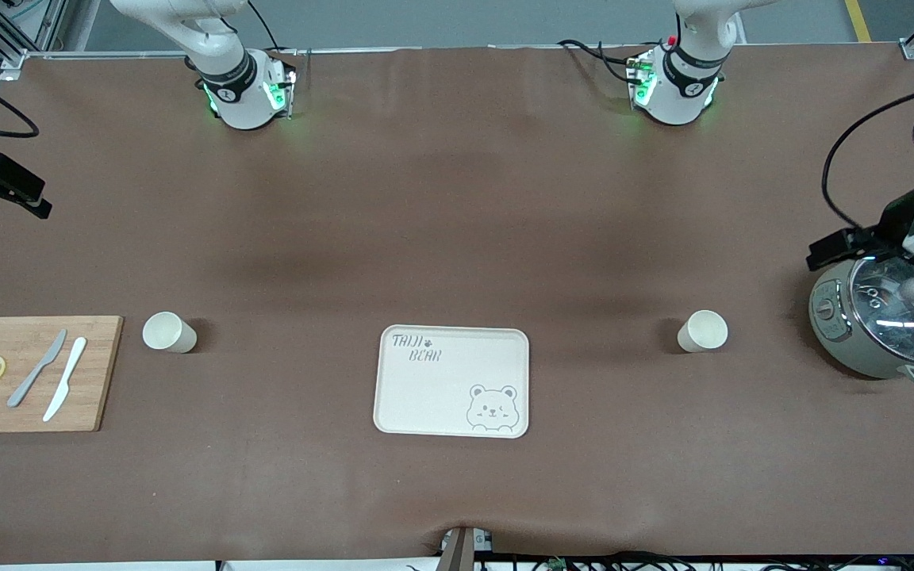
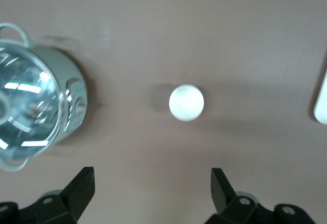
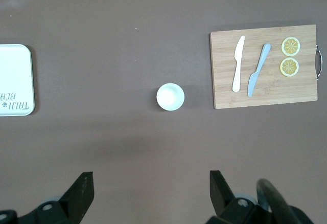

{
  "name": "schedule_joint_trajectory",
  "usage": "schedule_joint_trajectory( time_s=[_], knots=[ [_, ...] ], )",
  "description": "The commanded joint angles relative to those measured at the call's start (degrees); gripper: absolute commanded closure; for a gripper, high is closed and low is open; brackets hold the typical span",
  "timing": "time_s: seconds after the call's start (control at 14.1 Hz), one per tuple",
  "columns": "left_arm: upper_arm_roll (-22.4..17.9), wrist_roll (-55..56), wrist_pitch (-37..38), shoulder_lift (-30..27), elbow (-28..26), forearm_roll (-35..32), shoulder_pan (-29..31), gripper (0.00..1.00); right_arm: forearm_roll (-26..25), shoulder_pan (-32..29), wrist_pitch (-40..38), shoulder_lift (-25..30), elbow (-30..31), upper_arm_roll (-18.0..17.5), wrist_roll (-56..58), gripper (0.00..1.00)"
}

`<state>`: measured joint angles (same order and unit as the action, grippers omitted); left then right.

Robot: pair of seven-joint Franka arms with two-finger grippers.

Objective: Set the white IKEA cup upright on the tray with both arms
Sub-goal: 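Lower the left gripper over the white cup beside the steel pot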

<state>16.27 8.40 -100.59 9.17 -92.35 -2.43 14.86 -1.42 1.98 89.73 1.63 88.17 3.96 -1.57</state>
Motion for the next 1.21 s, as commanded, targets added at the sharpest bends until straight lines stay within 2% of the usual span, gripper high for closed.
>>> schedule_joint_trajectory(
  time_s=[0.0,0.14,0.71,0.85,1.14],
  knots=[
    [0.43,-0.84,-15.44,-1.43,-12.63,-0.47,2.19,0.00,-0.34,-0.49,0.00,-0.05,-0.37,-0.45,0.43,0.00],
    [0.52,-1.01,-25.84,-0.74,-19.42,-0.21,2.45,0.00,-0.34,-0.49,0.00,-0.05,-0.37,-0.45,0.34,0.00],
    [0.70,-0.67,-34.58,11.38,-19.54,-0.38,2.02,0.01,-1.21,-0.75,0.00,-2.15,-0.28,-0.36,0.69,0.00],
    [0.70,-0.58,-35.29,13.41,-19.10,-0.38,1.49,0.14,-1.57,-0.75,0.00,-3.91,-0.45,-0.36,0.78,0.00],
    [0.70,-1.02,-35.03,14.74,-19.97,-0.47,2.28,0.24,-1.48,-0.67,-0.43,-6.38,-0.46,-0.36,0.78,0.00]
  ],
)
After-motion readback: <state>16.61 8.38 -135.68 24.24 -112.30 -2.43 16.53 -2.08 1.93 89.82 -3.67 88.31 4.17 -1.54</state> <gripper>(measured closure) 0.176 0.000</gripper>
